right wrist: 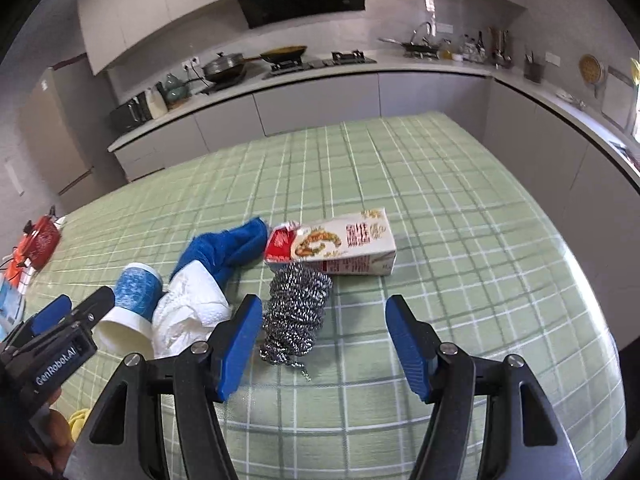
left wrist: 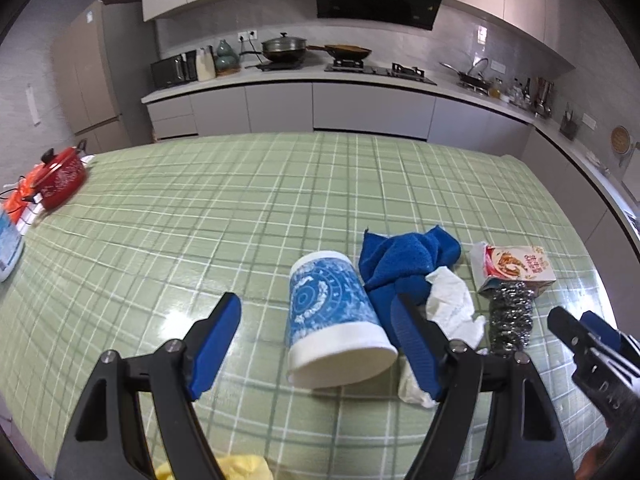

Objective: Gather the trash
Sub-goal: 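Grasp the blue-patterned paper cup with left tool while right tool grasps the steel scrubber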

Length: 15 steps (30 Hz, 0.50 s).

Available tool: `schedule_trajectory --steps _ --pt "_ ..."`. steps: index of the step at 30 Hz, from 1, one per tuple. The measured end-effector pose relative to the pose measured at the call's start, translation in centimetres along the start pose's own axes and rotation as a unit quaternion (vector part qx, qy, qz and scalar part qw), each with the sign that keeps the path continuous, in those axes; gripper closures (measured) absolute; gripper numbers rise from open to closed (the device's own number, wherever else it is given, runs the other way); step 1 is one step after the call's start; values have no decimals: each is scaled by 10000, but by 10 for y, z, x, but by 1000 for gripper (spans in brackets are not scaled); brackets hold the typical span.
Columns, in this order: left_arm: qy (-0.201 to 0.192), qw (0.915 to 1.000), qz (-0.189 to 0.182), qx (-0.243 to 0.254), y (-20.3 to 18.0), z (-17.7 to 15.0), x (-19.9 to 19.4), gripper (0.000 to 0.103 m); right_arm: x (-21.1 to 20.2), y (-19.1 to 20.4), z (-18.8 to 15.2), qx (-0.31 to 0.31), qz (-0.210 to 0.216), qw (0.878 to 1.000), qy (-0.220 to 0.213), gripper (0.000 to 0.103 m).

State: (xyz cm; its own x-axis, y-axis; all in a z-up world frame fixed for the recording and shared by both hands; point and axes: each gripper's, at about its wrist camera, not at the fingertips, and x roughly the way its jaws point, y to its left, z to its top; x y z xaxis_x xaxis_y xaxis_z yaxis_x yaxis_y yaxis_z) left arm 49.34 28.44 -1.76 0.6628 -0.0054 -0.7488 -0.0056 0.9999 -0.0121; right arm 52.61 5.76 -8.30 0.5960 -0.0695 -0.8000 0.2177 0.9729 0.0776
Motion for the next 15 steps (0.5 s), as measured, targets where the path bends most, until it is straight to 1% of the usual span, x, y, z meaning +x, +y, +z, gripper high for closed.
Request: schedule_trajectory --steps 4,8,15 --pt "94 9999 -108 85 -1 2 13 24 15 3 -2 36 -133 9998 123 37" --pt "228 9995 -152 138 -1 2 28 24 31 6 -4 70 -140 9995 262 37" --pt "493 9981 -362 112 3 -3 42 24 47 14 -7 28 100 9991 415 37"
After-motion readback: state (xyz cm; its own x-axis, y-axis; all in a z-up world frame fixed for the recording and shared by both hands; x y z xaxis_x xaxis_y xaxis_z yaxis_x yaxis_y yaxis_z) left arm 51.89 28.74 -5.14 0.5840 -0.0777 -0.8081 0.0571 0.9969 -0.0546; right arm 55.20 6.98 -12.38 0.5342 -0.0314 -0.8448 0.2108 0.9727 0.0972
